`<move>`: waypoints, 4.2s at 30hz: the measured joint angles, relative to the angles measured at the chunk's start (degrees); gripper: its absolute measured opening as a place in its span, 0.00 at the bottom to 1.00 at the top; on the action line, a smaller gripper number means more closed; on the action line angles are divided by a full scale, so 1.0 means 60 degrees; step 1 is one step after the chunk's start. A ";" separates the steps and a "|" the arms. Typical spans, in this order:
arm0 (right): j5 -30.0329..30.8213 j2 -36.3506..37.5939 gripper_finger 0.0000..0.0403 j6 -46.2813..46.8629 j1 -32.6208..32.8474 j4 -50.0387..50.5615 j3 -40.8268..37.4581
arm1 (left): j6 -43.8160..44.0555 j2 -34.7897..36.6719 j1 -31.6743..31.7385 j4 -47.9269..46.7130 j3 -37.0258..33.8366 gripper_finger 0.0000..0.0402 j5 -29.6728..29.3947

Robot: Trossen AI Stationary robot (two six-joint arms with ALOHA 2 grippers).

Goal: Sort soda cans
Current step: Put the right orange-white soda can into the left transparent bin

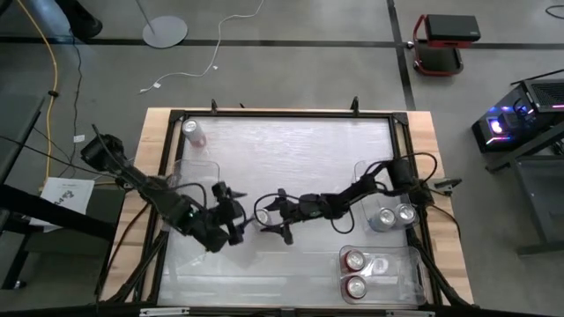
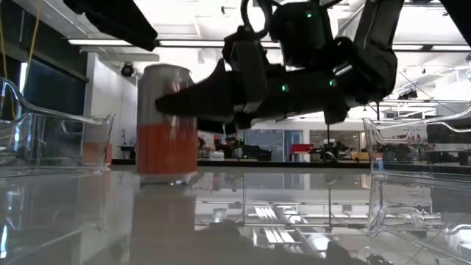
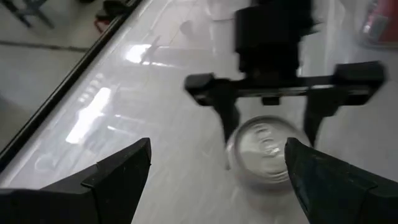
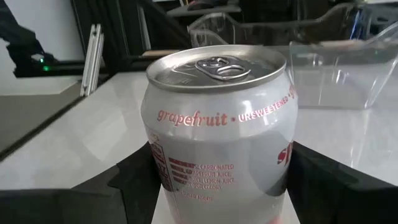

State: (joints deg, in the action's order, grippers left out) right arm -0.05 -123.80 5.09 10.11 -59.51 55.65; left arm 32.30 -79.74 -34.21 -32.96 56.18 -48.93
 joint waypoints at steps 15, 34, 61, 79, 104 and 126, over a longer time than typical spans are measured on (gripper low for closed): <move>-0.0257 -0.0331 0.81 0.0327 -0.0151 -0.0181 0.0052 | -0.2442 -0.0959 0.0104 0.1075 0.0000 0.86 0.2082; 0.0314 0.0383 0.84 -0.0492 -0.0031 0.0002 -0.0227 | -0.2863 -0.0869 0.1413 0.2071 0.0055 0.86 0.3309; 0.2913 0.1362 0.84 -0.0425 0.0583 -0.3037 -0.3536 | -0.0731 -0.0782 0.0840 0.5390 -0.2106 0.86 0.1078; 0.2909 0.1358 0.84 -0.0100 0.0583 -0.2943 -0.3528 | -0.0087 -0.0610 0.0271 0.5205 -0.2127 0.86 0.0463; 0.2913 0.1351 0.84 0.0184 0.0715 -0.2909 -0.3528 | 0.0082 -0.1783 0.0614 0.6114 -0.2104 0.70 0.0527; 0.2836 0.1351 0.84 -0.0815 0.0441 -0.3191 -0.3525 | 0.6217 0.0689 -0.2244 -0.6692 0.3133 0.70 -0.0328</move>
State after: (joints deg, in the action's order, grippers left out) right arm 16.97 -115.70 0.21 12.75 -78.65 34.50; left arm 69.60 -75.61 -47.68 -73.11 74.98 -50.89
